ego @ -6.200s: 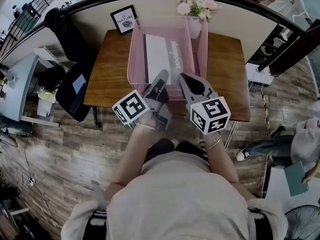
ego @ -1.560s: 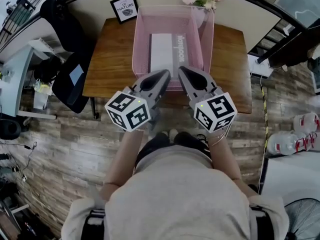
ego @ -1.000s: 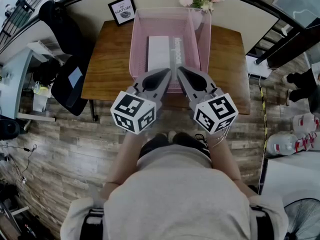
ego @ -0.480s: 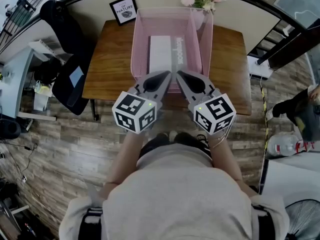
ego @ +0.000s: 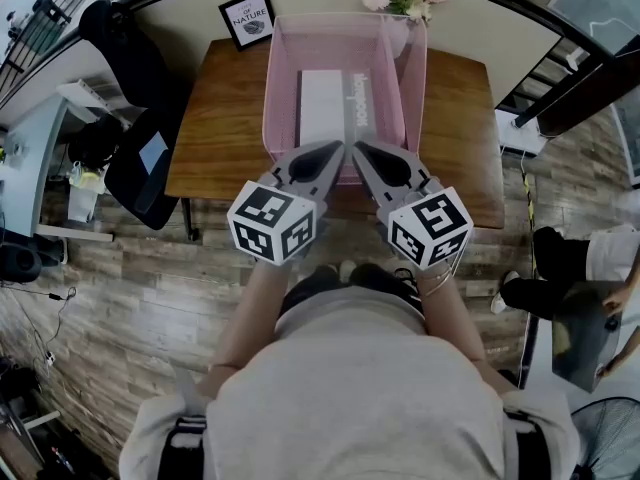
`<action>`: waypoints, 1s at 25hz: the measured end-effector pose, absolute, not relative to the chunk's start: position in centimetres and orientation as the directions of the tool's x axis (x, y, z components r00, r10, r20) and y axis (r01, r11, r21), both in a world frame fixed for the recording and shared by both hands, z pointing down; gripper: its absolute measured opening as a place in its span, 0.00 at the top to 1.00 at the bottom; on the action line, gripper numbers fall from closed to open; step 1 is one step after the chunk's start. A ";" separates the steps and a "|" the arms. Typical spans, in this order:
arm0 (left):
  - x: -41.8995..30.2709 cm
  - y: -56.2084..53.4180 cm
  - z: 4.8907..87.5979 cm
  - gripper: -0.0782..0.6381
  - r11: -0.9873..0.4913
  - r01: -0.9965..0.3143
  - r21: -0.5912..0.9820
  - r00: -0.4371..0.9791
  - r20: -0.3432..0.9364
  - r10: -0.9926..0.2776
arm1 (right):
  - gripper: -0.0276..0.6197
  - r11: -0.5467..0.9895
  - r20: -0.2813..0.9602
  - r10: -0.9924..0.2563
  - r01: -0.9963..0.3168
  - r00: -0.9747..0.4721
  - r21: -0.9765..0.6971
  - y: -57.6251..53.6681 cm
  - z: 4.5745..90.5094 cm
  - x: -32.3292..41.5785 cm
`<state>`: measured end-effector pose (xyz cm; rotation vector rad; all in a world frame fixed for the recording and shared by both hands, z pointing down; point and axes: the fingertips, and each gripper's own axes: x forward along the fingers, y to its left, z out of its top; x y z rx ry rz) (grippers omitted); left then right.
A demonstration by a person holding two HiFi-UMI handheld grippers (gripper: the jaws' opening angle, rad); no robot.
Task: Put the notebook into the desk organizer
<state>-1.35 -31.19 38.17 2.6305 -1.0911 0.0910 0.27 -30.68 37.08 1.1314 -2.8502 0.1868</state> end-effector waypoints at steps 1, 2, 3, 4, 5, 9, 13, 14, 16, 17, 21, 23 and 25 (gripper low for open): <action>-1.4 -31.2 38.2 0.87 -0.671 -0.701 0.242 0.711 0.169 -0.683 | 0.94 0.721 0.112 -0.679 -0.688 -0.726 -0.085 -30.7 37.1 0.2; -1.4 -31.2 38.2 0.87 -0.671 -0.701 0.241 0.711 0.170 -0.682 | 0.94 0.721 0.114 -0.679 -0.688 -0.726 -0.084 -30.7 37.2 0.2; -1.4 -31.2 38.3 0.87 -0.672 -0.701 0.241 0.712 0.170 -0.681 | 0.94 0.721 0.116 -0.678 -0.687 -0.726 -0.085 -30.7 37.3 0.2; -1.4 -31.2 38.3 0.87 -0.673 -0.699 0.243 0.714 0.170 -0.680 | 0.94 0.722 0.119 -0.677 -0.687 -0.726 -0.086 -30.7 37.3 0.2; -1.3 -31.3 38.3 0.87 -0.674 -0.696 0.247 0.716 0.169 -0.677 | 0.94 0.722 0.121 -0.676 -0.686 -0.727 -0.086 -30.7 37.4 0.1; -1.3 -31.3 38.6 0.87 -0.668 -0.690 0.279 0.721 0.174 -0.671 | 0.94 0.723 0.132 -0.673 -0.685 -0.728 -0.093 -30.8 37.6 0.1; -1.3 -31.3 38.9 0.87 -0.664 -0.693 0.283 0.718 0.183 -0.671 | 0.94 0.715 0.146 -0.678 -0.693 -0.720 -0.094 -30.9 38.0 0.3; -1.3 -31.3 38.9 0.87 -0.664 -0.692 0.282 0.718 0.184 -0.671 | 0.94 0.713 0.149 -0.679 -0.694 -0.719 -0.096 -31.0 38.1 0.4; -1.3 -31.3 38.8 0.87 -0.666 -0.692 0.281 0.719 0.184 -0.670 | 0.94 0.713 0.153 -0.679 -0.694 -0.718 -0.096 -30.9 38.2 0.3; -1.3 -31.3 38.8 0.87 -0.666 -0.692 0.279 0.719 0.186 -0.669 | 0.94 0.714 0.154 -0.678 -0.693 -0.719 -0.095 -30.9 38.1 0.2; -1.2 -31.2 38.8 0.87 -0.664 -0.691 0.285 0.720 0.188 -0.668 | 0.94 0.721 0.151 -0.671 -0.686 -0.726 -0.095 -30.8 38.0 0.1; -1.1 -31.1 39.0 0.87 -0.660 -0.689 0.299 0.720 0.184 -0.669 | 0.94 0.725 0.152 -0.666 -0.682 -0.730 -0.098 -30.8 38.2 0.2; -1.2 -31.0 39.2 0.87 -0.653 -0.692 0.310 0.717 0.184 -0.673 | 0.94 0.724 0.155 -0.666 -0.682 -0.730 -0.103 -30.8 38.5 0.3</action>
